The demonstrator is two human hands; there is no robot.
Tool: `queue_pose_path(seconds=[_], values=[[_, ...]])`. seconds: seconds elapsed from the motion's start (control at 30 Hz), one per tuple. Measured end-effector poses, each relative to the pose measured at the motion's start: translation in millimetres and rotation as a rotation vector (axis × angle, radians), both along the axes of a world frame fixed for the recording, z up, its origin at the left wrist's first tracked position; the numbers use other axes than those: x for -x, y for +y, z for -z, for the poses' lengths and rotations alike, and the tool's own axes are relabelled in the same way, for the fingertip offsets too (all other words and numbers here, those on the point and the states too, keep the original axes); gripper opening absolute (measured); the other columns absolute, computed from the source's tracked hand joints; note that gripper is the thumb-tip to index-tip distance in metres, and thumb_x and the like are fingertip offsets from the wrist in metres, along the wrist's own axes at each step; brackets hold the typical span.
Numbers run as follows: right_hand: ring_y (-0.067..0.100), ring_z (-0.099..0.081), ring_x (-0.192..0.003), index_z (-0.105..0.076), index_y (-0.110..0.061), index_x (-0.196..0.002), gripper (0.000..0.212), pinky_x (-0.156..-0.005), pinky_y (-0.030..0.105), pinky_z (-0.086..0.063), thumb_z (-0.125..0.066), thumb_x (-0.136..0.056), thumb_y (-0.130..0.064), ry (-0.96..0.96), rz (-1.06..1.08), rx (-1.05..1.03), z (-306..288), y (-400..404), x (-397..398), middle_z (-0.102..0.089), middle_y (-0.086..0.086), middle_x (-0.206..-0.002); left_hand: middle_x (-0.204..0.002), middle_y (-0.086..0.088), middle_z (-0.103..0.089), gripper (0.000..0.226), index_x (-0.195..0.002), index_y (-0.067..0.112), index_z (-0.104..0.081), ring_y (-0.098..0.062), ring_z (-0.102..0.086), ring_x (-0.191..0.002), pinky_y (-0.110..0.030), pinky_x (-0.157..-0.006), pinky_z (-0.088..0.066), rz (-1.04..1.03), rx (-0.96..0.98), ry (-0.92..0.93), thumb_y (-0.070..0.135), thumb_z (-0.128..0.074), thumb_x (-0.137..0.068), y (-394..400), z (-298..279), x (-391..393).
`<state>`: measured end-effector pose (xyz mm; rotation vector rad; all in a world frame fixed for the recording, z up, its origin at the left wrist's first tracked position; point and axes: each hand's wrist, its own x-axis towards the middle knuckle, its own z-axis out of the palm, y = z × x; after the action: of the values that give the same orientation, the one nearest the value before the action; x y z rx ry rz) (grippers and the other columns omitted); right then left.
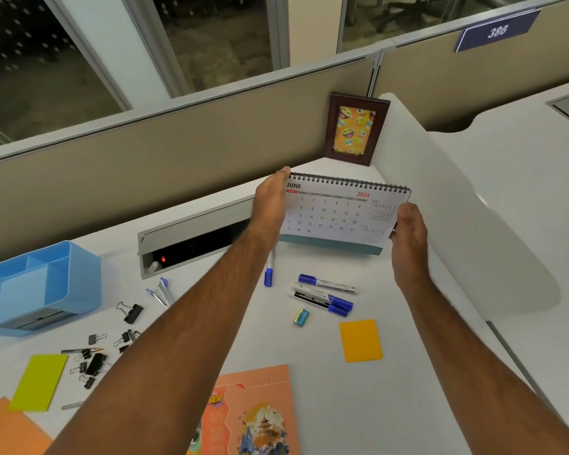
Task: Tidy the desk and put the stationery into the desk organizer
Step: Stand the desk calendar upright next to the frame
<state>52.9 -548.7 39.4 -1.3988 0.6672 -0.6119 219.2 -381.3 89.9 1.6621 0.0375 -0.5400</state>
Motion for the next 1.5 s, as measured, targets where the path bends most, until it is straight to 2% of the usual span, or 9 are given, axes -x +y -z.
queue_pose_path(seconds=[0.1, 0.23, 0.53, 0.67, 0.87, 0.97, 1.2, 1.33, 1.5], values=[[0.014, -0.069, -0.109, -0.056, -0.024, -0.125, 0.032, -0.081, 0.025, -0.059, -0.032, -0.112, -0.04, 0.007, 0.011, 0.001, 6, -1, 3, -0.071, -0.012, -0.109, -0.091, 0.003, -0.078, 0.039, -0.093, 0.029, -0.069, -0.028, -0.073, -0.094, -0.051, -0.089, -0.06, 0.03, -0.028, -0.005, 0.058, -0.044, -0.098, -5, 5, -1], [0.014, -0.069, -0.11, -0.054, -0.016, -0.134, 0.039, -0.084, 0.029, -0.059, -0.032, -0.112, -0.04, 0.016, 0.039, -0.004, 19, -4, 7, -0.07, -0.004, -0.116, -0.089, 0.004, -0.078, 0.042, -0.103, 0.024, -0.07, -0.028, -0.073, -0.093, -0.048, -0.088, -0.06, 0.067, -0.058, -0.004, 0.055, -0.041, -0.101, -8, 14, -3], [0.016, -0.065, -0.116, -0.057, -0.028, -0.125, 0.027, -0.093, 0.036, -0.058, -0.034, -0.112, -0.034, 0.027, 0.036, 0.052, 32, -5, 14, -0.069, -0.005, -0.117, -0.101, 0.0, -0.078, 0.052, -0.111, 0.023, -0.069, -0.027, -0.072, -0.101, -0.041, -0.088, -0.06, 0.145, -0.045, -0.034, 0.062, -0.039, -0.095, -3, 32, -4], [0.016, -0.065, -0.119, -0.056, -0.028, -0.129, 0.03, -0.091, 0.03, -0.057, -0.033, -0.112, -0.035, 0.038, 0.035, 0.049, 33, -3, 16, -0.068, -0.004, -0.121, -0.101, 0.001, -0.077, 0.053, -0.11, 0.025, -0.071, -0.024, -0.072, -0.099, -0.037, -0.085, -0.062, 0.175, -0.084, -0.101, 0.062, -0.036, -0.098, 0, 33, -3], [0.009, -0.065, -0.112, -0.057, -0.042, -0.117, 0.027, -0.084, 0.019, -0.055, -0.031, -0.112, -0.037, 0.047, 0.054, 0.017, 26, 6, 17, -0.067, -0.01, -0.116, -0.107, 0.005, -0.076, 0.056, -0.117, 0.025, -0.073, -0.004, -0.07, -0.091, -0.004, -0.059, -0.048, 0.247, -0.125, -0.152, 0.059, -0.029, -0.107, 13, 32, 4], [0.01, -0.065, -0.109, -0.058, -0.04, -0.109, 0.026, -0.083, 0.018, -0.054, -0.032, -0.108, -0.043, 0.052, 0.06, 0.02, 27, 8, 19, -0.067, -0.007, -0.112, -0.111, 0.005, -0.075, 0.061, -0.119, 0.024, -0.072, -0.002, -0.068, -0.095, 0.0, -0.058, -0.044, 0.272, -0.134, -0.158, 0.062, -0.026, -0.106, 17, 32, 6], [0.016, -0.064, -0.112, -0.058, -0.036, -0.112, 0.031, -0.079, 0.013, -0.053, -0.03, -0.106, -0.049, 0.099, 0.102, 0.017, 33, 6, 20, -0.067, -0.005, -0.113, -0.117, 0.005, -0.07, 0.062, -0.128, 0.024, -0.065, -0.001, -0.063, -0.1, -0.002, -0.059, -0.046, 0.312, -0.154, -0.165, 0.063, -0.022, -0.105, 23, 35, 9], [0.015, -0.063, -0.112, -0.057, -0.02, -0.125, 0.044, -0.079, 0.01, -0.052, -0.03, -0.107, -0.05, 0.119, 0.125, 0.006, 39, 5, 21, -0.067, -0.004, -0.114, -0.115, 0.004, -0.072, 0.063, -0.123, 0.024, -0.065, -0.009, -0.066, -0.106, -0.013, -0.073, -0.046, 0.293, -0.177, -0.174, 0.065, -0.021, -0.104, 26, 43, 8], [0.014, -0.063, -0.112, -0.055, -0.018, -0.127, 0.041, -0.078, 0.007, -0.05, -0.029, -0.11, -0.045, 0.141, 0.137, 0.005, 44, 4, 22, -0.065, -0.002, -0.114, -0.115, 0.005, -0.071, 0.062, -0.122, 0.025, -0.064, -0.009, -0.065, -0.109, -0.018, -0.08, -0.047, 0.279, -0.181, -0.178, 0.065, -0.021, -0.104, 28, 49, 8]])
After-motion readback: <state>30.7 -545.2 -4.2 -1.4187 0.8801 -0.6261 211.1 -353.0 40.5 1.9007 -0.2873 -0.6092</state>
